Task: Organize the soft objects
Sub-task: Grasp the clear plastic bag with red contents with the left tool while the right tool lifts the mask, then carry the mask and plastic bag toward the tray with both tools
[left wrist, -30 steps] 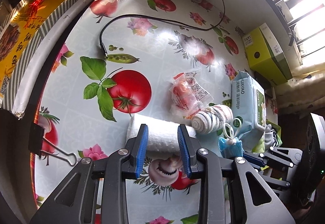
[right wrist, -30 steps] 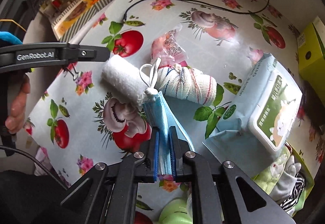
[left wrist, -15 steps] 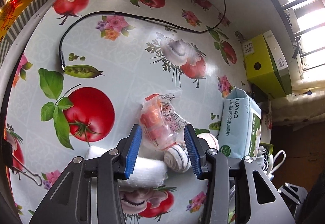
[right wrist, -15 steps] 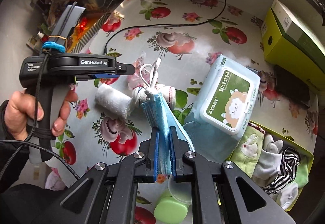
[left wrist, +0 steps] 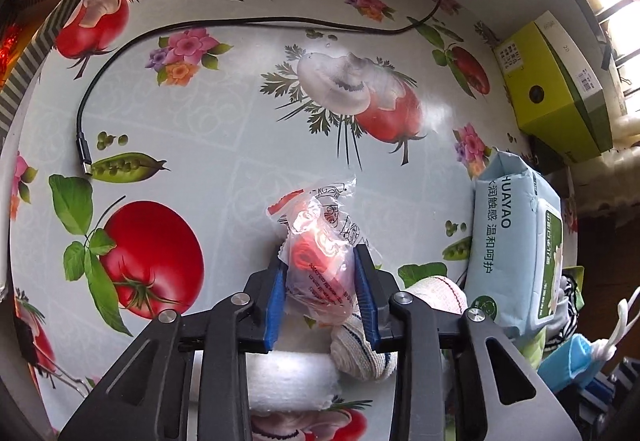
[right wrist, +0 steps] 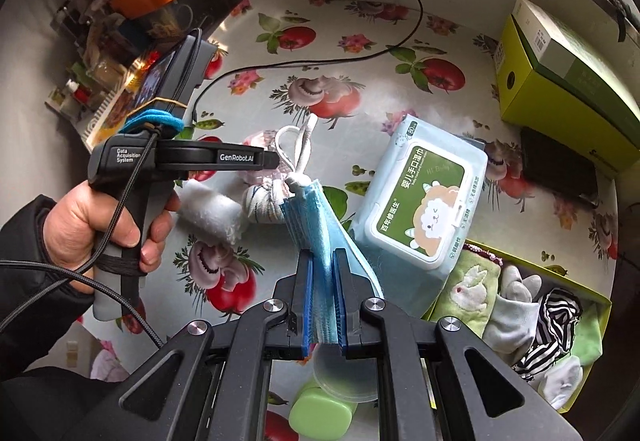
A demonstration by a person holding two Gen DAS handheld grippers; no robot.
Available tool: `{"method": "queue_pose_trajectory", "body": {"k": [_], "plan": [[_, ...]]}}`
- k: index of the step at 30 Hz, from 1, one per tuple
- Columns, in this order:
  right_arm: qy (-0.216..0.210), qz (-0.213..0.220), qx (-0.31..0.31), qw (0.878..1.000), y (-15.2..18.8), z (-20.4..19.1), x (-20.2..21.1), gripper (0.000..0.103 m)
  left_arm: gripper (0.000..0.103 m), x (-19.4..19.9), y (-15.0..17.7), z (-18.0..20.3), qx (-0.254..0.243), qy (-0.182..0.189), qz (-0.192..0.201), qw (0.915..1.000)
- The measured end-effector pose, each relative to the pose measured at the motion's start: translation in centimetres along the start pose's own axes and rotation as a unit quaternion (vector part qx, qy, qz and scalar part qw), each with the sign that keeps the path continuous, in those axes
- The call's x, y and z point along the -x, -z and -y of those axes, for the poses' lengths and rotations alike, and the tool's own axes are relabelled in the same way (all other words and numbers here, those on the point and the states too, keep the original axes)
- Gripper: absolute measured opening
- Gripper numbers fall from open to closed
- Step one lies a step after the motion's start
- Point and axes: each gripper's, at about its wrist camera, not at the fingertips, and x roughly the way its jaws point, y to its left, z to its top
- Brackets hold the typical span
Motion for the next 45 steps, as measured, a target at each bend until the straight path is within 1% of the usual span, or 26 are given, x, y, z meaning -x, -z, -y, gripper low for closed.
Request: {"method": "queue_pose_trajectory", "body": {"k": [5, 13, 20, 24, 31, 36, 45], "plan": [[0.001, 0.011, -0.008, 1.000, 0.0, 0.6, 0.7, 0.009, 0.031, 2.1, 0.7, -0.2, -0.016, 0.007, 0.022, 0.9996], [0.004, 0.026, -0.017, 1.000, 0.3, 1.1, 2.1, 0.009, 0.031, 6.7, 1.8, 0.4, -0.030, 0.011, 0.058, 0.9978], [0.006, 0.042, -0.027, 0.999, 1.2, 1.5, 3.9, 0.009, 0.031, 10.4, 3.1, 2.9, -0.059, 0.022, 0.082, 0.9946], [0.009, 0.050, -0.035, 0.998, 1.9, 1.9, 4.8, 0.009, 0.031, 11.7, 4.1, 4.6, -0.082, 0.030, 0.088, 0.9923], [0.012, 0.062, -0.051, 0.997, 3.3, 2.8, 6.2, 0.009, 0.031, 12.8, 5.6, 6.9, -0.113, 0.034, 0.088, 0.9891], [0.017, 0.067, -0.061, 0.996, 4.3, 3.3, 7.1, 0.009, 0.031, 13.0, 6.5, 8.1, -0.130, 0.038, 0.085, 0.9872], [0.026, 0.069, -0.080, 0.994, 5.5, 4.3, 7.7, 0.009, 0.031, 13.3, 8.0, 9.6, -0.152, 0.057, 0.074, 0.9838]]}}
